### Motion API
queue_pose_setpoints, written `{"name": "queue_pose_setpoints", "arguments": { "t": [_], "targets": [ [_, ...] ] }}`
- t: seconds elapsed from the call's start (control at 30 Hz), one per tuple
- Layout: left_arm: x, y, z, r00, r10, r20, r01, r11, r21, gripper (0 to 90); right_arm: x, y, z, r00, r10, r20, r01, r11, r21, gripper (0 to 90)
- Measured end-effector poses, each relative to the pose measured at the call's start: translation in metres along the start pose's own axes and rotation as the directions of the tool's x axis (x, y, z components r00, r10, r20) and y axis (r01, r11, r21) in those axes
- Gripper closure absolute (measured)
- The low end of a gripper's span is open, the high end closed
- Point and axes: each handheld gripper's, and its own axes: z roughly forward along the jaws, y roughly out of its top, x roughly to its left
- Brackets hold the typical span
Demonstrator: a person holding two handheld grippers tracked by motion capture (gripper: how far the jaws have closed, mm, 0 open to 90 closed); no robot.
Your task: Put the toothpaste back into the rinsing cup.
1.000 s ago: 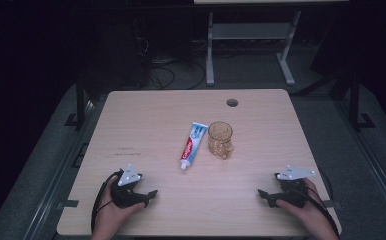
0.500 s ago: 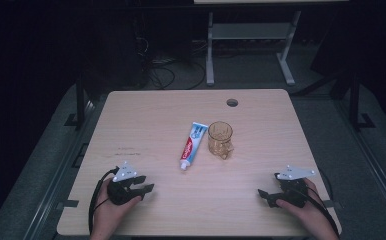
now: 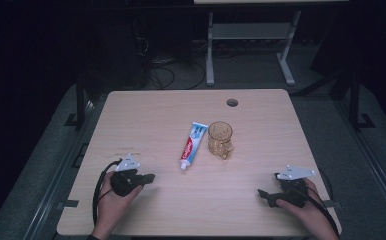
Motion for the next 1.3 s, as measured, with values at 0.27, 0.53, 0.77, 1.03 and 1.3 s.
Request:
{"name": "queue_pose_setpoints", "arguments": {
  "t": [0.27, 0.53, 0.77, 1.03, 1.3],
  "targets": [
    [0.002, 0.016, 0.001, 1.0, -0.002, 0.005, 0.002, 0.9998, -0.02, 89.9, 0.0, 0.0, 0.0, 1.0, 0.0, 0.0, 0.0, 1.0, 0.0, 12.0],
    [0.002, 0.03, 0.007, 0.9999, -0.001, 0.013, 0.001, 0.9998, -0.021, 85.4, 0.0, 0.0, 0.0, 1.0, 0.0, 0.0, 0.0, 1.0, 0.0, 12.0],
    [0.001, 0.041, 0.014, 0.9993, -0.001, 0.039, 0.002, 0.9995, -0.031, 89.5, 0.0, 0.0, 0.0, 1.0, 0.0, 0.0, 0.0, 1.0, 0.0, 12.0],
    [-0.004, 0.052, 0.025, 0.9984, 0.005, 0.057, -0.003, 0.9995, -0.031, 89.9, 0.0, 0.0, 0.0, 1.0, 0.0, -0.001, 0.0, 1.0, 0.0, 12.1],
    [-0.011, 0.064, 0.04, 0.9972, 0.017, 0.073, -0.015, 0.9995, -0.029, 90.0, 0.0, 0.0, 0.0, 1.0, -0.001, -0.001, 0.001, 1.0, 0.0, 12.0]
  ]
}}
